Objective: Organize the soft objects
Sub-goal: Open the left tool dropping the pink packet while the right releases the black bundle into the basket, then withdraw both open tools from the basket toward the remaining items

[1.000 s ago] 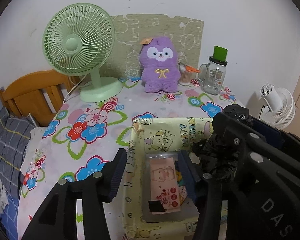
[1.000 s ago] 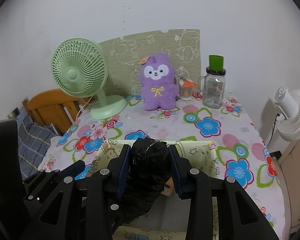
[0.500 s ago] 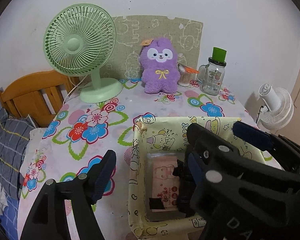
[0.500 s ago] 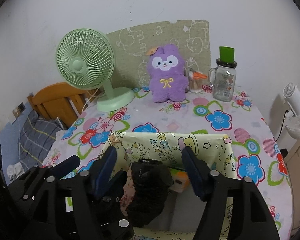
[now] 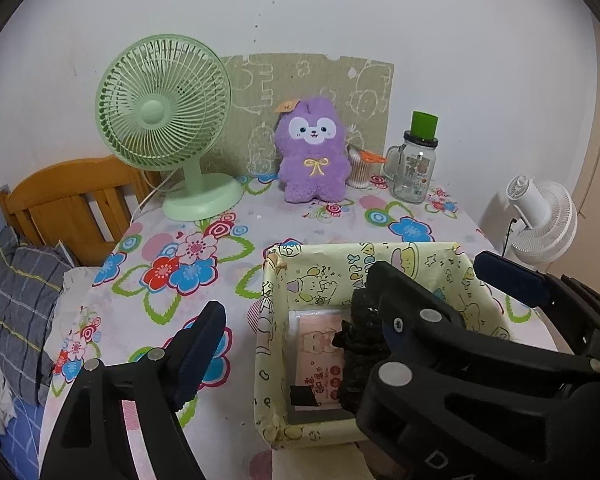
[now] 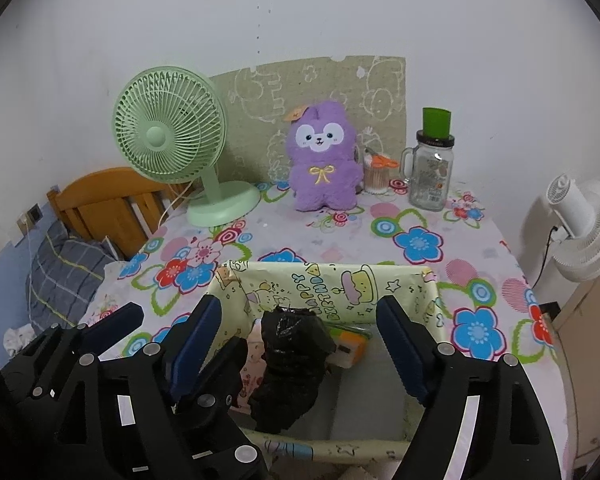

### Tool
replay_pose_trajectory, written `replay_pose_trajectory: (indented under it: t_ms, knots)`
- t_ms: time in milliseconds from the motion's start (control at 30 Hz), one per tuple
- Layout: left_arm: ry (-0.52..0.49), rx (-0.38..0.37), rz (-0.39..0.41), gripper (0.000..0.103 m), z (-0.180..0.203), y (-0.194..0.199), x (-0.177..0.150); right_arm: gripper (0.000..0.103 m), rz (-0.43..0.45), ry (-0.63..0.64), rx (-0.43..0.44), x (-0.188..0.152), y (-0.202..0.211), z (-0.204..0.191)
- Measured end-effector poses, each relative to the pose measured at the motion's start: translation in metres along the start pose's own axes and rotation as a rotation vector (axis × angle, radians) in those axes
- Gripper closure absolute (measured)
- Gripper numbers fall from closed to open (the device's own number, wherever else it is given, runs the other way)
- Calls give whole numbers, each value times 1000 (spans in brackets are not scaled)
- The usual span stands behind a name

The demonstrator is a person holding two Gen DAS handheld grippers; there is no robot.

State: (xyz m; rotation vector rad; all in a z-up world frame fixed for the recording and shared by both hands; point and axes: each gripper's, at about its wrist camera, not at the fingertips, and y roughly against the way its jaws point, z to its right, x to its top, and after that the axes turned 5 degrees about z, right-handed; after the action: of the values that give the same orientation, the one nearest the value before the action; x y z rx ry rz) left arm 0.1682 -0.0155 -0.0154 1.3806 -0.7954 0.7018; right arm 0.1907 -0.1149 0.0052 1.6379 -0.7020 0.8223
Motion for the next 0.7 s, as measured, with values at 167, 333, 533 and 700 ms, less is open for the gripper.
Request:
replay_pose_trajectory:
  t_ms: [167,333,533,700]
  knots:
    - [-4,-4,21,18,2,14,-2,19,18,4,-17,-2,17,-2]
    - [-9,-9,47,15,5,30,-5,16,38,9,-25,-4,34,-4]
    - [-17,-8,67,14,9,45,-9,15,51,12,-45,-8,51,-6]
    - [-25,-12,87,11,13,59,-12,13,66,11,-63,-13,67,-6]
